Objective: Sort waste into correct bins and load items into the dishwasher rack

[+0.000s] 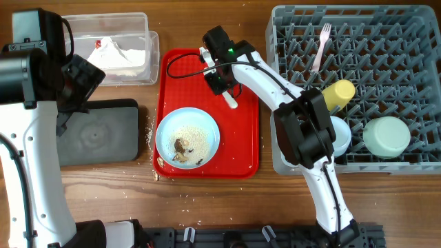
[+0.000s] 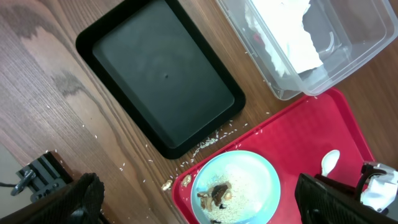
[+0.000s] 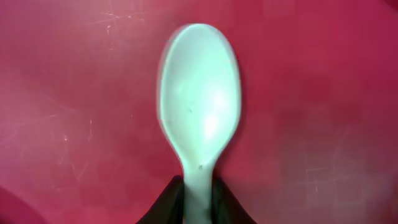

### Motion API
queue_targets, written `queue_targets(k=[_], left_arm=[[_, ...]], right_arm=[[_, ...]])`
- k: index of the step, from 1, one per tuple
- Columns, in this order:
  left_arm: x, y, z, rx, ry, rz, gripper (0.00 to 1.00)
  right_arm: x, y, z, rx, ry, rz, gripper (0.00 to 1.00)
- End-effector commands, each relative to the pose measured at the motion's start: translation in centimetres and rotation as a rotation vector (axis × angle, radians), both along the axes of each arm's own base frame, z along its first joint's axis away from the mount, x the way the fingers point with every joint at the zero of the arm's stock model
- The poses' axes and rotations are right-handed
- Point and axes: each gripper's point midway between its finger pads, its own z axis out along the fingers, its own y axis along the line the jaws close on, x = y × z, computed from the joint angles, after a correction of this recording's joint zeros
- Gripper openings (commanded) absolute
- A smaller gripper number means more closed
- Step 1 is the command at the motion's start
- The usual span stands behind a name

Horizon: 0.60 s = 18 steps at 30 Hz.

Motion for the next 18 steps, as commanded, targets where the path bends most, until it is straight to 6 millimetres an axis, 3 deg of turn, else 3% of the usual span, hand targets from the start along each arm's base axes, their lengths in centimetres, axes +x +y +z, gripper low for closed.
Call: queue_targets(k=[1,6,10,14,16,18], left_arm=[[0.0,0.2,0.1,-0.005,-0.009,0.021,1.00],[0.0,0.2,0.1,-0.005,-0.009,0.021,1.00],[0.0,0.2,0.1,-0.005,-0.009,0.021,1.00],[0.0,0.2,0.1,-0.005,-0.009,0.021,1.00],[0.0,0.2,0.1,-0.005,-0.009,0.021,1.00],[0.0,0.2,0.1,-0.005,-0.009,0.021,1.00]], right_arm=[[0.8,-0.6,1.5,0.001,-0.033,-0.064,0.10],[3.0,-2.6,7.6,0.067,-0.130,-0.137,0.11],[5.1,-6.8,13.3,0.126,-0.221,-0.251,0.11],[6.5,-13.0,18.3,0.158,-0.301,-0.382,0.13],[6.8,-16.7,19.4,0.148,-0.316,-0.443,0.14],[6.9,-20.9,19.1,0.119,-0.299,-0.504,0.14]])
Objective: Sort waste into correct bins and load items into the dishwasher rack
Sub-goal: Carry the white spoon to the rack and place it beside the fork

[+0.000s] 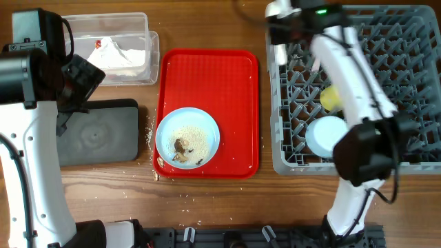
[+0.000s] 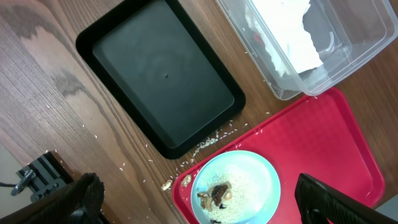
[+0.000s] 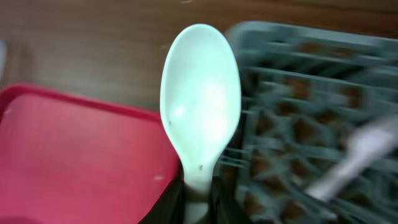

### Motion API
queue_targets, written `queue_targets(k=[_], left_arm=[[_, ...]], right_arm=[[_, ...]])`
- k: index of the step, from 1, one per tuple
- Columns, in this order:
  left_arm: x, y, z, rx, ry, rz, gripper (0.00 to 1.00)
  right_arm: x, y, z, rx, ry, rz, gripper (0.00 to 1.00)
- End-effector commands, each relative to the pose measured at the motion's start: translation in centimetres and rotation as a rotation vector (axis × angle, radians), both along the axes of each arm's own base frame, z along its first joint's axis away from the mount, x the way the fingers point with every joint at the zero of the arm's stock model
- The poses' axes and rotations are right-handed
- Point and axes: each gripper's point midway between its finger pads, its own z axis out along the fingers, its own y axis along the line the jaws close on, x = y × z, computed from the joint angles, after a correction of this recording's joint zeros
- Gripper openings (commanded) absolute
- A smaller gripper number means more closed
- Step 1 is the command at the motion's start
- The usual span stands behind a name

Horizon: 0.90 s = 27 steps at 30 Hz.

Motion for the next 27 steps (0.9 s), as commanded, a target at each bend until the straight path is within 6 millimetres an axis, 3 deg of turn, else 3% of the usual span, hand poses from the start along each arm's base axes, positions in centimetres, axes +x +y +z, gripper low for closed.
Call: queue_targets(k=[1,5,8,9,12,18,23,27], left_arm=[[0.0,0.2,0.1,-0.005,-0.009,0.021,1.00],[0.0,0.2,0.1,-0.006,-0.009,0.021,1.00],[0.0,0.2,0.1,-0.005,-0.009,0.021,1.00],[0.0,0.2,0.1,-0.005,-0.009,0.021,1.00],[0.0,0.2,0.1,-0.006,-0.009,0.021,1.00],[0.0,0.2,0.1,-0.005,-0.009,0.021,1.00],[0.0,0.2,0.1,-0.005,-0.009,0.021,1.00],[0.0,0.2,0.1,-0.005,-0.009,0.021,1.00]], right_arm=[[0.3,-5.3,0.4,-0.013,0.015,-0.097,0.14],[0.5,-9.2,-0.7,-0.016,0.044,-0.140,0.15],[0.5,-10.9,-1.4,-0.017,0.064,-0.174,0.15],[0.5,-11.2,-1.8,-0.023,0.073,-0.170,0.18],[0.4,-11.7,-2.3,-0.045,0.085,-0.181,0.41],[0.0,-11.3,-2.5,-0.014,0.107,-0.194,0.43],[-1.2,-8.2,-1.9,0.153,0.154,-0.127,0.45],[-2.6,-5.4,0.9,0.289,0.151,-0.065,0.47]])
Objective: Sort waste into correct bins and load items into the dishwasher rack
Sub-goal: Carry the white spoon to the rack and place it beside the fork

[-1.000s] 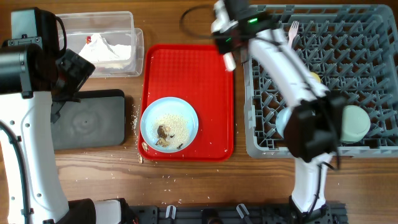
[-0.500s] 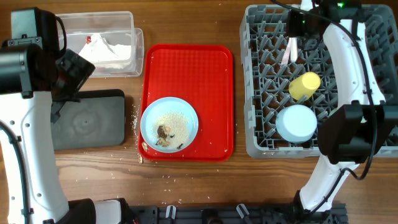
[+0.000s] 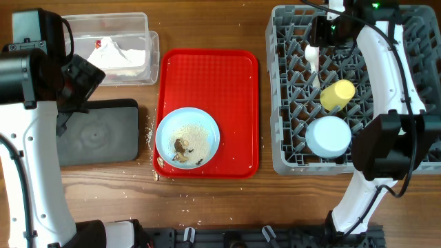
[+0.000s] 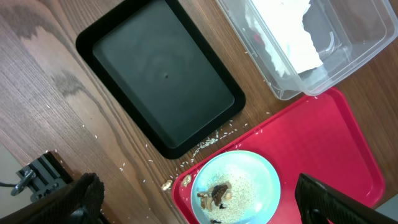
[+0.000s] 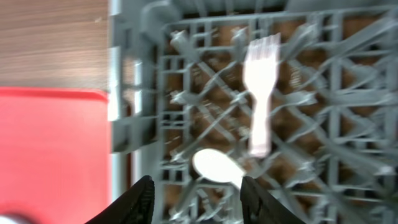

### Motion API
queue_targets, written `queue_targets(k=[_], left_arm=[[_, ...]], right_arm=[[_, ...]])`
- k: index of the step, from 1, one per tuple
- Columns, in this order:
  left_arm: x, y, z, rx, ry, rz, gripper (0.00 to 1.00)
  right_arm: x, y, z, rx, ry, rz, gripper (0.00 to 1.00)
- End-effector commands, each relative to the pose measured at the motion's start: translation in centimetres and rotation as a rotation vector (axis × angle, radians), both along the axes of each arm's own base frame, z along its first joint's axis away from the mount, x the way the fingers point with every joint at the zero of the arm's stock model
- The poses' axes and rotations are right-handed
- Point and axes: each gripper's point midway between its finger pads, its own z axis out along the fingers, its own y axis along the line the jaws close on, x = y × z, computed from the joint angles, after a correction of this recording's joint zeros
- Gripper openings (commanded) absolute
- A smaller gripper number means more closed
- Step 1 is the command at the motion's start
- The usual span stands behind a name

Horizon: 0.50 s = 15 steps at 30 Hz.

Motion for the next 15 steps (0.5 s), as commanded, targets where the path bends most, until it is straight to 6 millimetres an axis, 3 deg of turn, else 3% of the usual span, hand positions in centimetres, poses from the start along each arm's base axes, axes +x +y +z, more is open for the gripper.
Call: queue_targets(k=[1,5,8,12,14,15], left_arm=[[0.0,0.2,0.1,-0.005,-0.009,0.021,1.00],[0.0,0.2,0.1,-0.006,-0.009,0.021,1.00],[0.0,0.2,0.1,-0.005,-0.009,0.021,1.00],[0.0,0.2,0.1,-0.005,-0.009,0.021,1.00],[0.0,0.2,0.1,-0.005,-0.009,0.021,1.00],[0.0,0.2,0.1,-0.005,-0.009,0.021,1.00]], right_arm=[[-1.2,3.9,3.9,0.183,-0.041,0.076,0.46],[-3.5,8.9,6.7,0.279,-0.073,0.255,0.48],[-5.6,13.6,6.7,0.282,-0.037,0.356,0.56],[-8.7,19.3,5.8,0.278,0.026,0.481,0.79],[-10.2,21.7,5.5,0.252,0.036,0.536,0.99],[-10.7,22.9,5.2,0.218,0.041,0.533,1.00]])
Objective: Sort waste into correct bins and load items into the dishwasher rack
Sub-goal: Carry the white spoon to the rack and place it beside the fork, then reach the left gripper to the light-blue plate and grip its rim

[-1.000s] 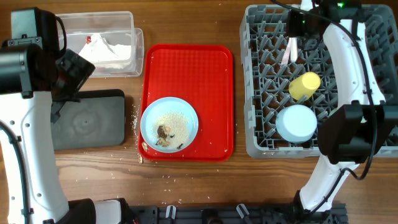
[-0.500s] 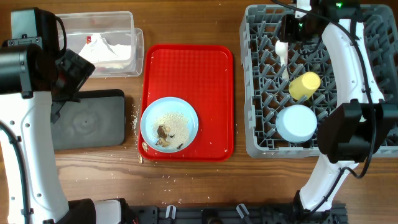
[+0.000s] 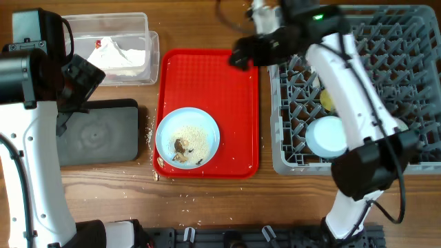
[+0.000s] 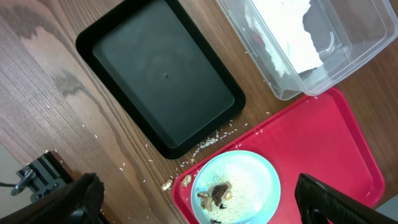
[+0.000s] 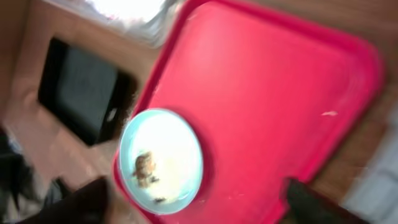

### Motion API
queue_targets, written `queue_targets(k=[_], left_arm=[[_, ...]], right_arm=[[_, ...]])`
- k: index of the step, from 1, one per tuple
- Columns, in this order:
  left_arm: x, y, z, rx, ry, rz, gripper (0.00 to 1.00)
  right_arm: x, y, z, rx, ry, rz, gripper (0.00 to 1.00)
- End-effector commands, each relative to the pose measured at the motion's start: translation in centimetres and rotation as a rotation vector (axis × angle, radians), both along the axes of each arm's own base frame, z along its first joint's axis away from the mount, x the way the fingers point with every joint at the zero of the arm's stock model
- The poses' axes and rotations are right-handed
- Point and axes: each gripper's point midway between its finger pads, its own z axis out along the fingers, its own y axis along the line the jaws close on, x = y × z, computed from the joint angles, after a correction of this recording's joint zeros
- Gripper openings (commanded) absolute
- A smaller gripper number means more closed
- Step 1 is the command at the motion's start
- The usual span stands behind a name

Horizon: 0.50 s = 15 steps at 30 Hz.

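A light blue plate (image 3: pixel 187 138) holding crumbs and brown food scraps rests on the red tray (image 3: pixel 234 148). It also shows in both wrist views, plate (image 4: pixel 233 186) and plate (image 5: pixel 161 162). My right gripper (image 3: pixel 241 54) hovers over the tray's far right corner, open and empty; the right wrist view is blurred, with the gripper (image 5: pixel 202 202) looking down on tray and plate. High over the left side, my left gripper (image 4: pixel 199 204) is open and holds nothing. The grey dish rack (image 3: pixel 413 96) holds a yellow cup (image 3: pixel 326 100) and a white bowl (image 3: pixel 326 136). My arm hides the spoon.
A clear bin (image 3: pixel 114 48) with crumpled white paper stands at the far left. A black tray (image 3: pixel 96 131) lies in front of it. Rice grains are scattered on the wood beside the red tray's left edge.
My right gripper has moved left from over the rack's far left cells to over the red tray's far right corner, open and empty. The left arm has not moved.
My right gripper was shut on a white spoon lying on the red tray. Then it held the spoon by the rack's far left corner. Then it was open over the rack, the spoon lying there beside a fork. Now it is back over the tray.
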Motion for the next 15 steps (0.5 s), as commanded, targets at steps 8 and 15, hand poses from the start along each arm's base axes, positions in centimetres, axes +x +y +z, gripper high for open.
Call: queue_targets(k=[8,15], left_arm=[[0.0,0.2,0.1,-0.005,-0.009,0.021,1.00],[0.0,0.1,0.1,-0.010,-0.010,0.020,1.00]], right_arm=[[0.8,-2.2,0.8,-0.227,-0.040,-0.434,1.00],[2.3,-13.5,5.9,-0.189,-0.099,-0.680,1.00]])
